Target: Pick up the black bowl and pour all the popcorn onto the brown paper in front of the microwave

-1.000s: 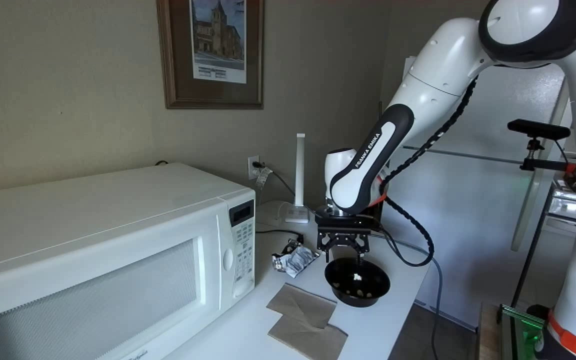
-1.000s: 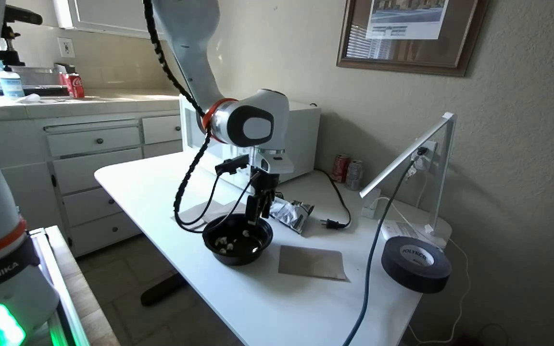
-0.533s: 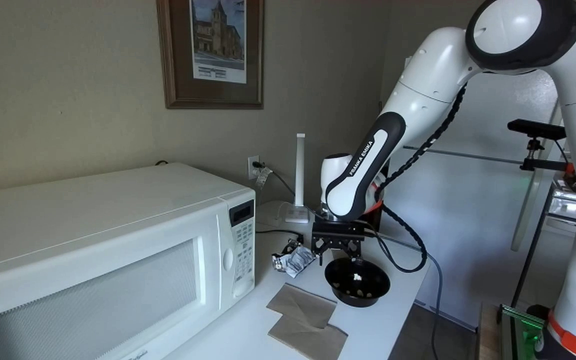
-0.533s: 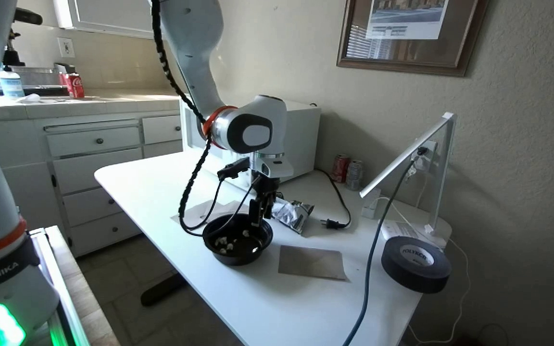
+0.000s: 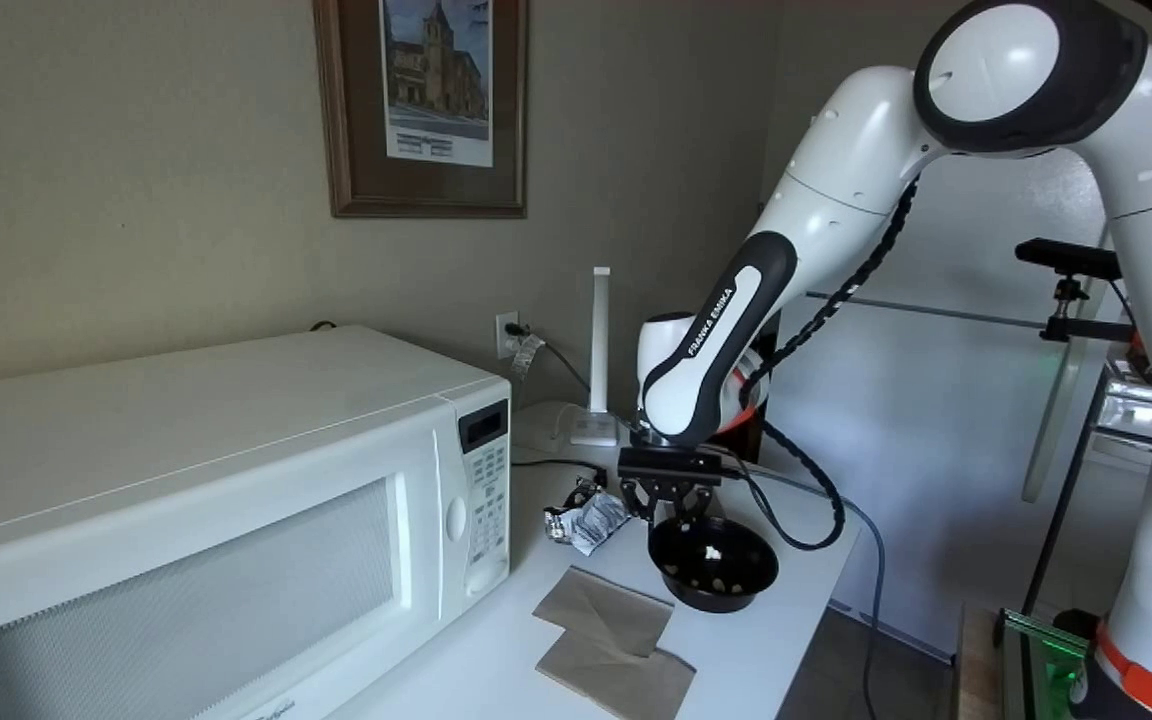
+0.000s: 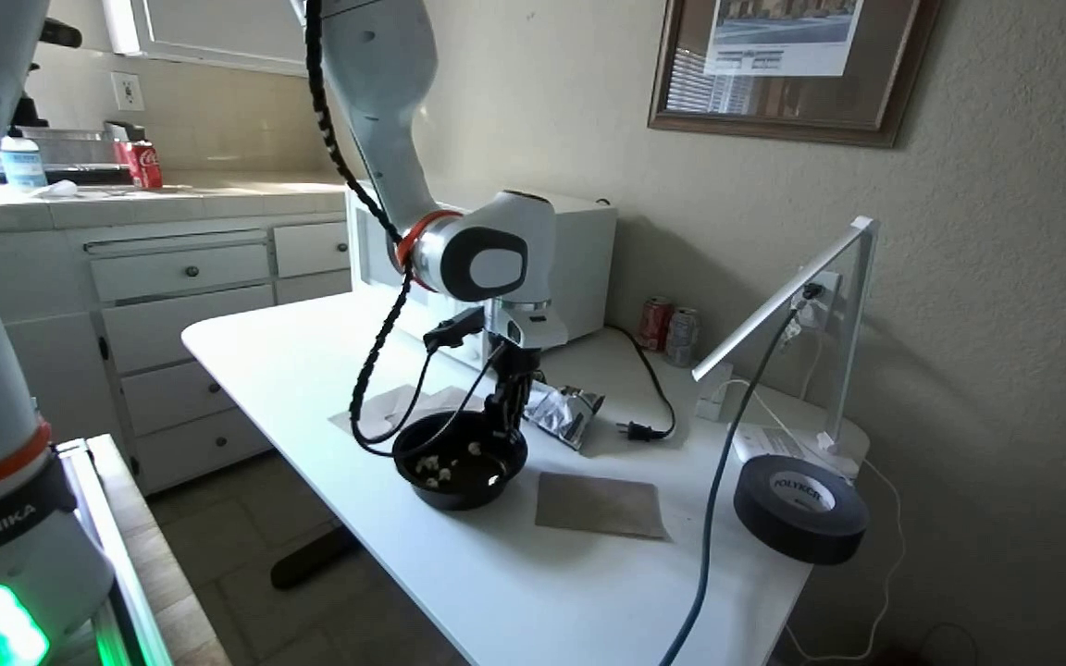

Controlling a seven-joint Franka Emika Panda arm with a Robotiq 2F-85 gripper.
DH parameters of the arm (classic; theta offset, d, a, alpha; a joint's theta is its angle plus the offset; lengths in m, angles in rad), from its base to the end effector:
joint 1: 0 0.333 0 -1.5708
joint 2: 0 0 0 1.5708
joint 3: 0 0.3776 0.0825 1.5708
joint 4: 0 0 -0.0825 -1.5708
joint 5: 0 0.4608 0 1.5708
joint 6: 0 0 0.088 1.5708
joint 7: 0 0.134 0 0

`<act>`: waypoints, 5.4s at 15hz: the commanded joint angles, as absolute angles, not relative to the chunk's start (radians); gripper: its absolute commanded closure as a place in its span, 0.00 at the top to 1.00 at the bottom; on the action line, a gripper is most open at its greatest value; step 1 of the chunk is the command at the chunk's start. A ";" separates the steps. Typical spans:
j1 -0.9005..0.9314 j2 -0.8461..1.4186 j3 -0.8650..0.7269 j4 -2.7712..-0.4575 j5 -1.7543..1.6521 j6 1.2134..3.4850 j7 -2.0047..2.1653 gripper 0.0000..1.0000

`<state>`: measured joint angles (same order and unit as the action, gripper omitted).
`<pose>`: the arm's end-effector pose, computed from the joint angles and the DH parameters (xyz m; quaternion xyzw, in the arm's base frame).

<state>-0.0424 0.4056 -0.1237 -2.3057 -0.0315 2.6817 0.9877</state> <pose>0.5681 -0.0989 0.1283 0.8478 -0.5292 0.0000 0.0340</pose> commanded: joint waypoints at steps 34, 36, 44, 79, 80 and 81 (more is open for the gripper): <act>0.178 0.258 -0.216 -2.283 -0.185 2.762 1.765 0.01; 0.199 0.259 -0.229 -2.290 -0.234 2.777 1.838 0.01; 0.299 0.259 -0.326 -2.297 -0.520 2.845 2.202 0.01; 0.611 0.092 -0.615 -2.322 -1.023 2.697 2.716 0.01; 0.610 0.092 -0.611 -2.337 -1.073 2.701 2.771 0.01; 0.614 0.088 -0.609 -2.344 -1.095 2.694 2.799 0.01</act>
<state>0.5721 0.1208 -0.5840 -2.3062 -1.0419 2.7252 2.7098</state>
